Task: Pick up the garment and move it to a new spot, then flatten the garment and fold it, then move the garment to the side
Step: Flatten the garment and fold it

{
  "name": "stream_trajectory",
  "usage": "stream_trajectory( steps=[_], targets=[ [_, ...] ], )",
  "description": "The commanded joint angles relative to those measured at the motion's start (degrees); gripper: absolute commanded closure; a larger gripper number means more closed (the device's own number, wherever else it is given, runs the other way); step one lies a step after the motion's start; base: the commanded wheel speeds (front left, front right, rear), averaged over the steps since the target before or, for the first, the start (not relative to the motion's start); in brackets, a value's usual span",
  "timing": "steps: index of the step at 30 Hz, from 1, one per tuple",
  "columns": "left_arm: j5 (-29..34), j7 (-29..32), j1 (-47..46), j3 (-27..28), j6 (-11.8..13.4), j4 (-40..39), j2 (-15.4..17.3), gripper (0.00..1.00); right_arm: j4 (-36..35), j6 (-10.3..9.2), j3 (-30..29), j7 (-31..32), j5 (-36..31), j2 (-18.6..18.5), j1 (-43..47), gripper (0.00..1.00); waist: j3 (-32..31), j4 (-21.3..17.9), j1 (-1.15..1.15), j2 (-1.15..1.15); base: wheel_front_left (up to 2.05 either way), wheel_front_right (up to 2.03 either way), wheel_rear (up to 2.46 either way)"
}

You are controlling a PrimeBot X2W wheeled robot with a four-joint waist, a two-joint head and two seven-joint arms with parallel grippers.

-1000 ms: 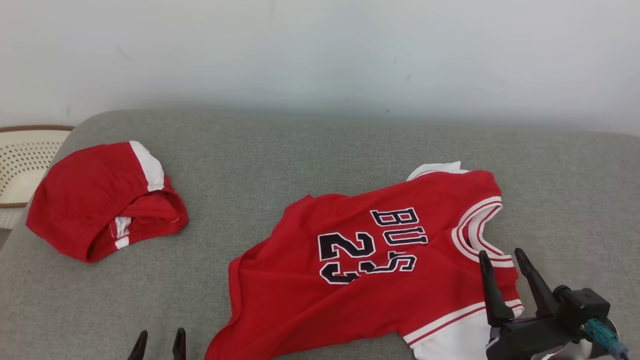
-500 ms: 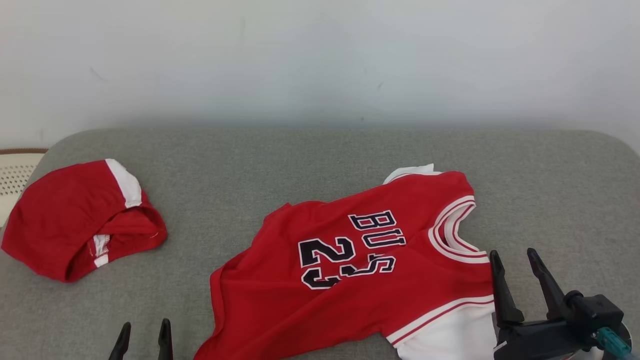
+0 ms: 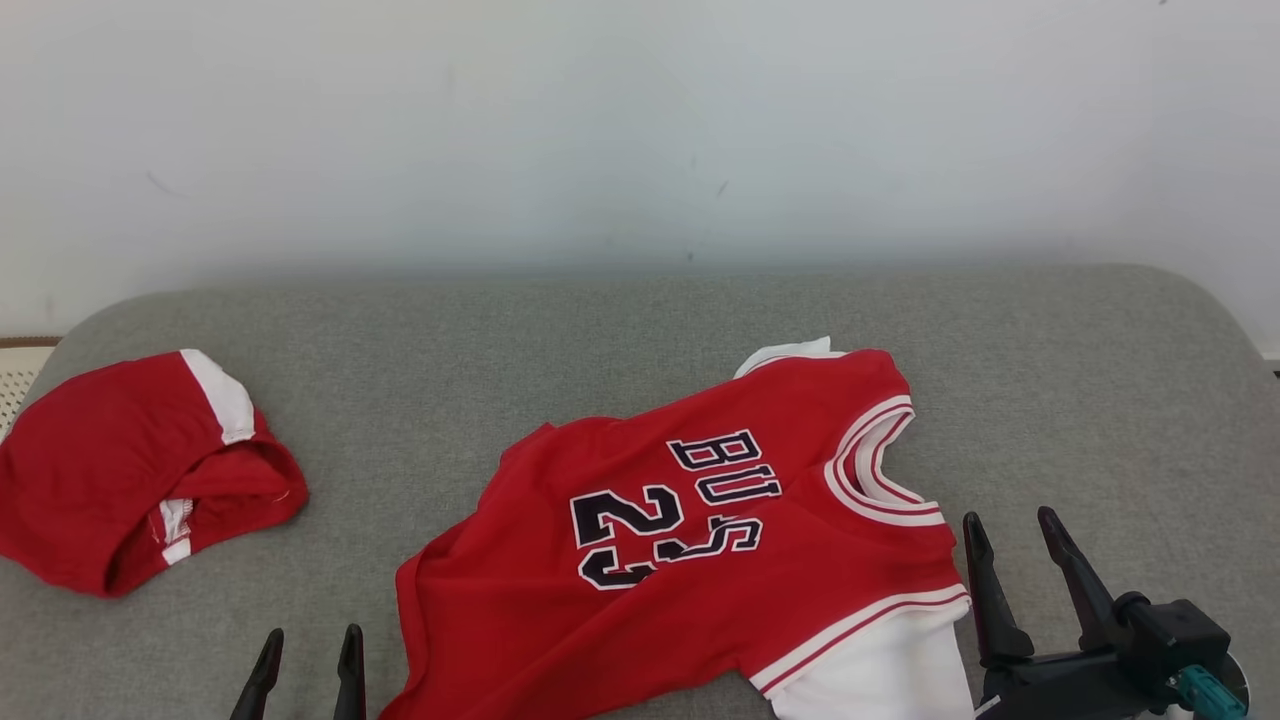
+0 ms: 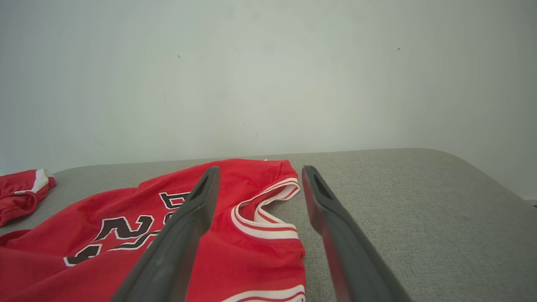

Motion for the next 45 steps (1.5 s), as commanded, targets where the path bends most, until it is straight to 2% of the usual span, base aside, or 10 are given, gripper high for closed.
stream_trajectory(
  steps=[1, 21, 45],
  targets=[
    [0.4, -0.1, -0.4, 0.2, -0.1, 0.2, 0.1, 0.00, 0.1, -0.04, 0.1, -0.2, -0.3, 0.1, 0.0, 0.00, -0.1, -0.2, 0.00, 0.00, 0.00, 0.00, 0.00],
    [2.8, -0.2, -2.0, 1.2, -1.9, 2.8, 0.6, 0.00, 0.1, -0.04, 0.2, -0.2, -0.9, 1.0, 0.3, 0.00, 0.2, 0.1, 0.00, 0.00, 0.00, 0.00, 0.00],
    [3.3, -0.2, -1.9, 2.2, -2.4, 3.1, 0.1, 0.00, 0.6, -0.04, 0.1, -0.2, -0.8, 1.1, 0.0, 0.00, 0.2, 0.0, 0.00, 0.00, 0.00, 0.00, 0.00]
  ],
)
